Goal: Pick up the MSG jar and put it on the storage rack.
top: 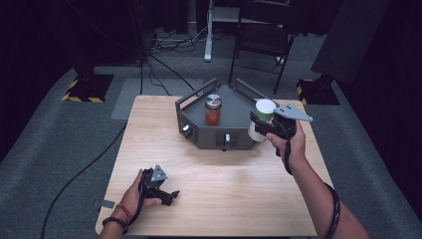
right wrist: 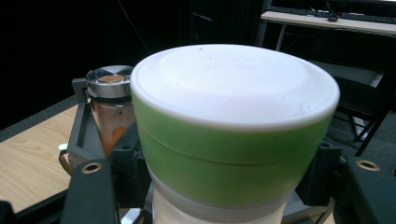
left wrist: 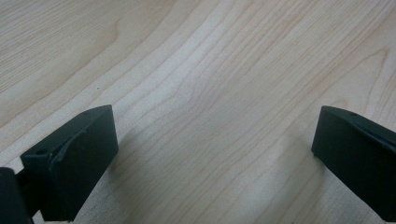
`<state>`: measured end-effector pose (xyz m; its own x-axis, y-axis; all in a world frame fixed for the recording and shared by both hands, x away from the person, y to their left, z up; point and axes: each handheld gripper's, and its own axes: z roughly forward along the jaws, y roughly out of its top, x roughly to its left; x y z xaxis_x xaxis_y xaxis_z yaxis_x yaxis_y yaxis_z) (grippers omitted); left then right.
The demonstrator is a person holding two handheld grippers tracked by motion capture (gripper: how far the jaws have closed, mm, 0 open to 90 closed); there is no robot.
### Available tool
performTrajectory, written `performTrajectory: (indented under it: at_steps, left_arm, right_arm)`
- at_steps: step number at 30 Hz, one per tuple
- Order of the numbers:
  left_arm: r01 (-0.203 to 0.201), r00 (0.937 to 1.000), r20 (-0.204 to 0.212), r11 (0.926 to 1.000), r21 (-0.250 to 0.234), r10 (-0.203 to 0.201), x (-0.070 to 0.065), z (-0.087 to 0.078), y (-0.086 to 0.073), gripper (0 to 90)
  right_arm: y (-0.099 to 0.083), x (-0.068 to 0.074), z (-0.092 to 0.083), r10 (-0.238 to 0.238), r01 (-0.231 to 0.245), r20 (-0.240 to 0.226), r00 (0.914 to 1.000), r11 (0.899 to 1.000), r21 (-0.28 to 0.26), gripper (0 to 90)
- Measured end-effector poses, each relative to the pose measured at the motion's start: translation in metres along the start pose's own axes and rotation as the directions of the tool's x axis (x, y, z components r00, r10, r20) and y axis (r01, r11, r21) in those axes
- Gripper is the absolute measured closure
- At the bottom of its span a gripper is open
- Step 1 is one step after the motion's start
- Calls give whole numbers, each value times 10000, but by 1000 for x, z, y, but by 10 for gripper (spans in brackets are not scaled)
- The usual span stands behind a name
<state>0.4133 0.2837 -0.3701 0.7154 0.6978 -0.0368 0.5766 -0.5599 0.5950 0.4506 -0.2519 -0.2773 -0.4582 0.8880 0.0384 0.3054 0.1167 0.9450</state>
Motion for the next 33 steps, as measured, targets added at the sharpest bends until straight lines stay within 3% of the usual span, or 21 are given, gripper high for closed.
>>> performTrajectory:
  at_steps: [14,33]
  left_arm:
    - [4,10000,0,10000,-3,-4,0,0,0,3]
    - [4,10000,-1,10000,-4,-4,0,0,0,3]
  right_arm:
    - [15,1,29,82,-81,280,9996,10000,-39,339]
    - [15,-1,67,239,-250,721,9971,9996,134,339]
